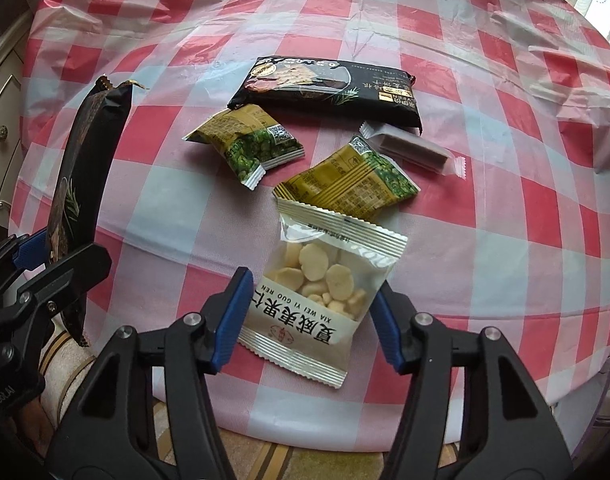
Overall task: Organize snacks
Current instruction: 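Grasp the black cracker box with the left gripper and lift it, then grasp the white candy bag with the right gripper while the left gripper holds the cracker box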
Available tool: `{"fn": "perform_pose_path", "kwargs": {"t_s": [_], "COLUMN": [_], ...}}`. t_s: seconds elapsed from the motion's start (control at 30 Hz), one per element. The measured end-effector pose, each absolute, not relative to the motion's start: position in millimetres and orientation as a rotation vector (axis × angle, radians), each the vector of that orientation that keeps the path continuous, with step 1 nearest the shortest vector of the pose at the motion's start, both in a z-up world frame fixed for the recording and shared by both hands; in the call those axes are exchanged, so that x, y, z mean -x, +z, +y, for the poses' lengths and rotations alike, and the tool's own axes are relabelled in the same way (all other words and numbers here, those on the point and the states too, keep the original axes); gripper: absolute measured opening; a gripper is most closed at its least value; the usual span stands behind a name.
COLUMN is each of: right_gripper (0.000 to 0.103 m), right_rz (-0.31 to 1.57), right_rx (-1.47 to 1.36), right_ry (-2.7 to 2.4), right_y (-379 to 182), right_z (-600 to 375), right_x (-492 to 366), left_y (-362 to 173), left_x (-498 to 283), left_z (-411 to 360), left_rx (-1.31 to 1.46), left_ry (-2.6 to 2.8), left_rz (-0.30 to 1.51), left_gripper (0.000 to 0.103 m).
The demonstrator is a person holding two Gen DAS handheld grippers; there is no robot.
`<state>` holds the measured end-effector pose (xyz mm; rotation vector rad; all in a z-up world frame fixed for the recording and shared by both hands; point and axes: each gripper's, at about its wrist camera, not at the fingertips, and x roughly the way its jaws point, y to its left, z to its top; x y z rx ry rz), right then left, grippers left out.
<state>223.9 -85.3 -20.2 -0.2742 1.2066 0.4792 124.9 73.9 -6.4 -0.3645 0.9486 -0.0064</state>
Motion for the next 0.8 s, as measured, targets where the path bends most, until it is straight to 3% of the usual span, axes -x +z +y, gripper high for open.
{"fn": "perform_pose_path", "kwargs": {"t_s": [0.2,0.8], "right_gripper": [0.047,0.046], "right_rz": [1.215,1.144], "right_rx": [0.228,0.095], "right_ry": [0.507,0.468], "right_y": [-16.3,10.3], "right_z": [-112.7,-188.3], "right_x": [-218.9,-216.7], "left_y": [-1.6,13.6], "left_x": [-123.9,-138.3], "left_z": [68.1,3.5], "left_rx": [0.343,0.259], "left_ry": [-0.002,-0.089], "left_rz": [0.949,0.977], "left_gripper": [0.053,0.053]}}
